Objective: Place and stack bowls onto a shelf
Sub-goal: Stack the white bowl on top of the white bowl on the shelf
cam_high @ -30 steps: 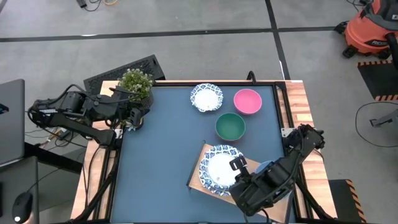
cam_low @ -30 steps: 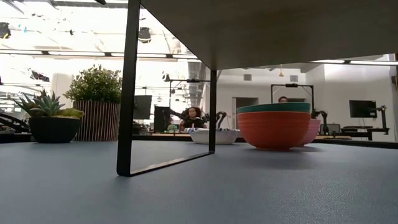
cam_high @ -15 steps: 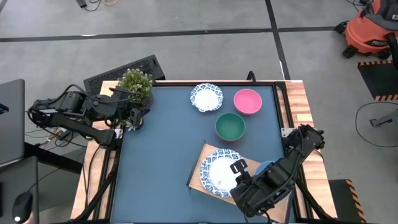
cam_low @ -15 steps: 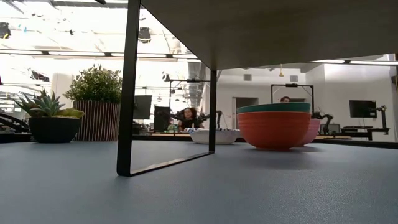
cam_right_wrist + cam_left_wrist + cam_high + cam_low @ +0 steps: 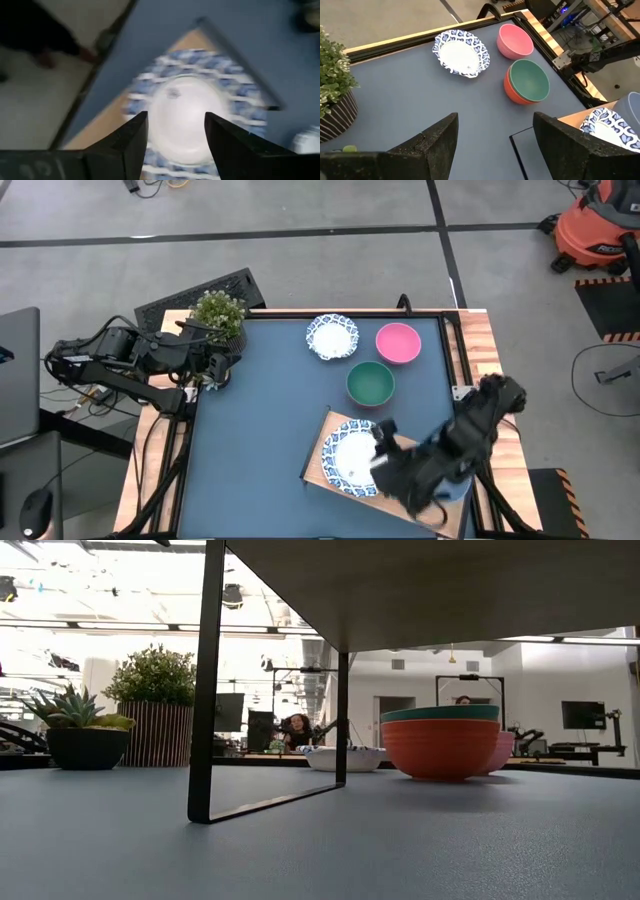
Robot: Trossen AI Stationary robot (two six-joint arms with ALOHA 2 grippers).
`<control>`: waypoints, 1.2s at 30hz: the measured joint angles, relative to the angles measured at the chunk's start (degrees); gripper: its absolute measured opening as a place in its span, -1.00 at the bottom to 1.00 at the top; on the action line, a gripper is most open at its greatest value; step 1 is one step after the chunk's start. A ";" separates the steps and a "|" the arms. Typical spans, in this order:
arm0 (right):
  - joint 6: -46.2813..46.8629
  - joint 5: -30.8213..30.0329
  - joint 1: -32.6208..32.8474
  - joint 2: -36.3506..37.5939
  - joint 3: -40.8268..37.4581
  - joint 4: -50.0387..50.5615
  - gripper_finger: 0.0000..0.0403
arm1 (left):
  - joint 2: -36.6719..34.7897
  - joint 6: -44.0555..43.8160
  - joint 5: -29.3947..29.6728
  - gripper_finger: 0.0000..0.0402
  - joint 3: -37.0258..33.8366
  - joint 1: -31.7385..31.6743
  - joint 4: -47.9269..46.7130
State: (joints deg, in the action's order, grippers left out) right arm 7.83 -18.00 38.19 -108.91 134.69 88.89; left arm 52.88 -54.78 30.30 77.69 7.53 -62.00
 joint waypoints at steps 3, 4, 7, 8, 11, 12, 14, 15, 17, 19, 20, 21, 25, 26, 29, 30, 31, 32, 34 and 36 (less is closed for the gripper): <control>-0.42 -4.17 -4.21 3.12 -0.59 -0.25 0.06 | 0.00 0.02 0.00 0.21 0.00 0.00 0.04; -0.35 -5.73 -6.14 3.96 -0.59 -0.17 0.05 | 0.00 0.02 0.02 0.21 0.00 -0.01 0.05; -0.37 -8.70 -13.28 4.93 -0.59 -1.53 0.04 | 0.00 0.04 0.20 0.21 0.00 0.00 0.04; -0.36 -8.70 -16.15 4.87 -0.59 -2.69 0.04 | 0.00 0.04 0.38 0.21 0.00 0.00 0.04; -0.46 -7.62 -24.18 3.96 -0.68 -6.40 0.04 | 0.00 0.71 0.60 0.21 0.00 -0.01 0.01; -0.96 -6.99 -26.90 2.82 -0.59 -8.07 0.04 | -0.01 0.95 0.61 0.21 0.00 0.00 0.00; -3.16 -4.92 -32.04 0.92 -0.63 -10.65 0.04 | 0.00 1.28 0.63 0.21 0.00 0.00 0.00; -4.23 -4.43 -34.07 -0.89 -0.68 -11.30 0.04 | 0.00 1.41 0.61 0.21 0.00 0.00 -0.05; -5.97 -2.32 -38.75 -4.38 -0.69 -15.00 0.05 | -0.02 1.60 0.60 0.21 0.00 0.00 -0.10; -6.27 1.48 -42.20 -8.16 -0.79 -16.91 0.06 | -0.02 1.57 0.39 0.21 0.00 0.00 -0.30; -6.30 3.65 -43.82 -10.03 -0.74 -17.46 0.06 | -0.02 1.57 0.25 0.21 0.00 -0.01 -0.31; -6.33 5.77 -45.42 -11.59 -0.74 -18.59 0.06 | -0.02 1.60 0.04 0.21 0.00 0.00 -0.31; -6.37 7.43 -49.94 -19.06 -0.72 -19.73 0.06 | -0.04 1.62 -0.22 0.21 0.00 0.00 -0.43; -6.37 7.64 -51.00 -20.70 -0.74 -19.53 0.06 | -0.04 1.62 -0.26 0.21 0.00 0.00 -0.46; -6.25 9.73 -52.83 -25.25 -0.77 -19.99 0.06 | -0.04 1.98 0.07 0.21 0.00 0.00 -0.46; -6.20 10.88 -53.39 -26.27 -0.77 -19.80 0.06 | -0.04 2.03 0.27 0.21 0.00 0.00 -0.46; -6.22 11.68 -53.68 -27.58 -0.76 -19.93 0.06 | -0.04 2.03 0.42 0.21 0.00 0.00 -0.48; -6.22 11.72 -53.82 -28.57 -0.72 -20.41 0.06 | -0.04 2.03 0.48 0.21 0.00 0.00 -0.48; -6.35 11.91 -54.25 -30.47 -0.72 -20.47 0.06 | -0.02 2.04 0.71 0.21 0.00 0.00 -0.48; -6.35 12.19 -54.72 -32.27 -0.72 -20.77 0.06 | -0.02 2.05 1.01 0.21 0.00 -0.01 -0.48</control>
State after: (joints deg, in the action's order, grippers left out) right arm 1.48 -5.81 -16.54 -141.18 133.97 68.13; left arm 52.86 -52.73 31.32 77.69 7.52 -62.48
